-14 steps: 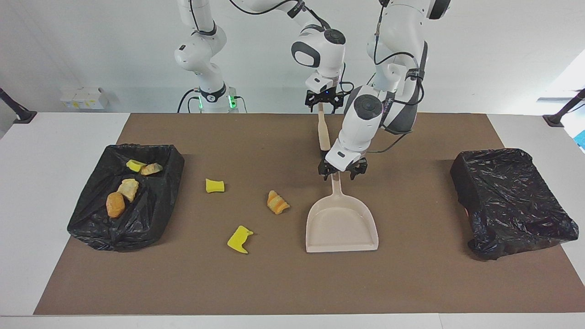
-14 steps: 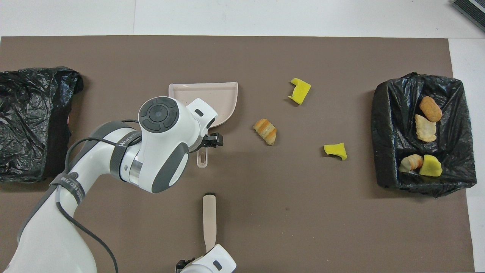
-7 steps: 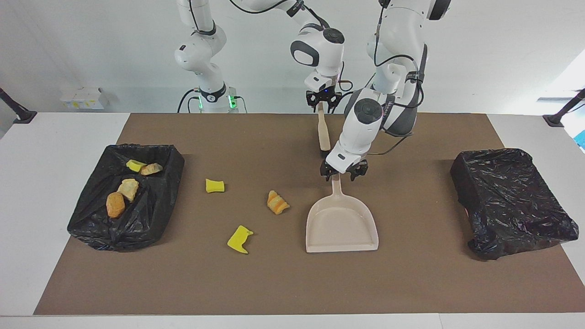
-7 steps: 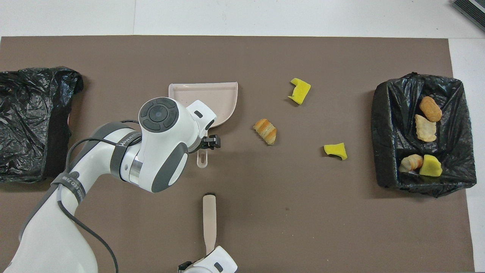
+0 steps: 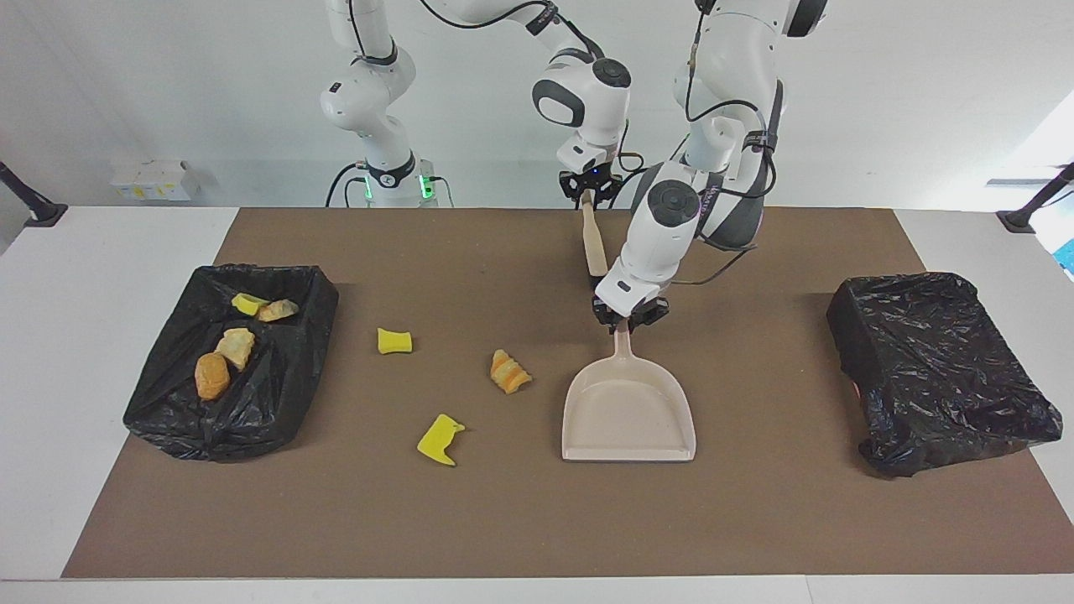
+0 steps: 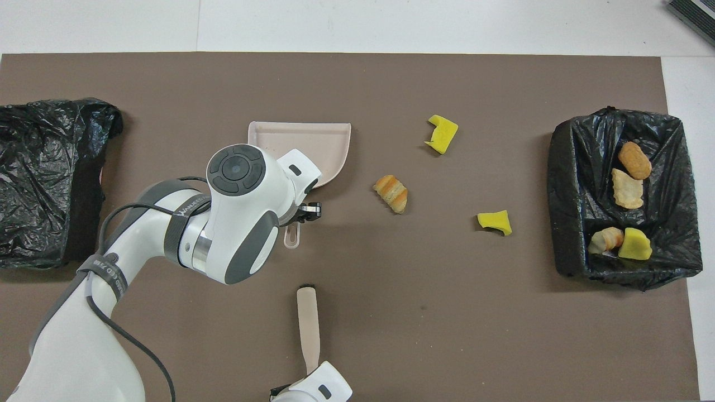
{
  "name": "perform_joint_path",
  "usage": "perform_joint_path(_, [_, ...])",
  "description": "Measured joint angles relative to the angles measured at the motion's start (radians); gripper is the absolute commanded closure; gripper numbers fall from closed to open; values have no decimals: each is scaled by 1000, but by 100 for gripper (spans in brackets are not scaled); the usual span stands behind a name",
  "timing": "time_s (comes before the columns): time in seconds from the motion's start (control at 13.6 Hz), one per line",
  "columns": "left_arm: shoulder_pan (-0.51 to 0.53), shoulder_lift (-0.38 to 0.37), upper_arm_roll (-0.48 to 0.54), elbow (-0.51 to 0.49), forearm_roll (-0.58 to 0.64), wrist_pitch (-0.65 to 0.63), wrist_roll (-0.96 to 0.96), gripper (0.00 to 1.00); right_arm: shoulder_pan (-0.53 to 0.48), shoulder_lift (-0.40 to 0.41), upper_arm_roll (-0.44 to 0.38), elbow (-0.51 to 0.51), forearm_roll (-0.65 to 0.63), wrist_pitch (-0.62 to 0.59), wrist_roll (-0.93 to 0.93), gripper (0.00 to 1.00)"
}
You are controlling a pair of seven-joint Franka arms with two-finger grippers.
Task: Sweep and dump trash in bin
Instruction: 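Grasp the brush with the right gripper and lift it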
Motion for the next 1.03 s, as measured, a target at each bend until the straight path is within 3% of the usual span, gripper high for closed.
perform_joint_path(0.44, [69,0,19,65,14,-83,433,100,-45,3,-11,31,-2,-10,-1,100])
perform_joint_path(0.74, [107,-4,25,84,105,-97,751,100,-145,2,-16,127,-56,-198,-49,100])
perform_joint_path(1.03, [111,-13,22,89,190,-118,914,100,-265,-18,-21,241,-77,-453,-262,100])
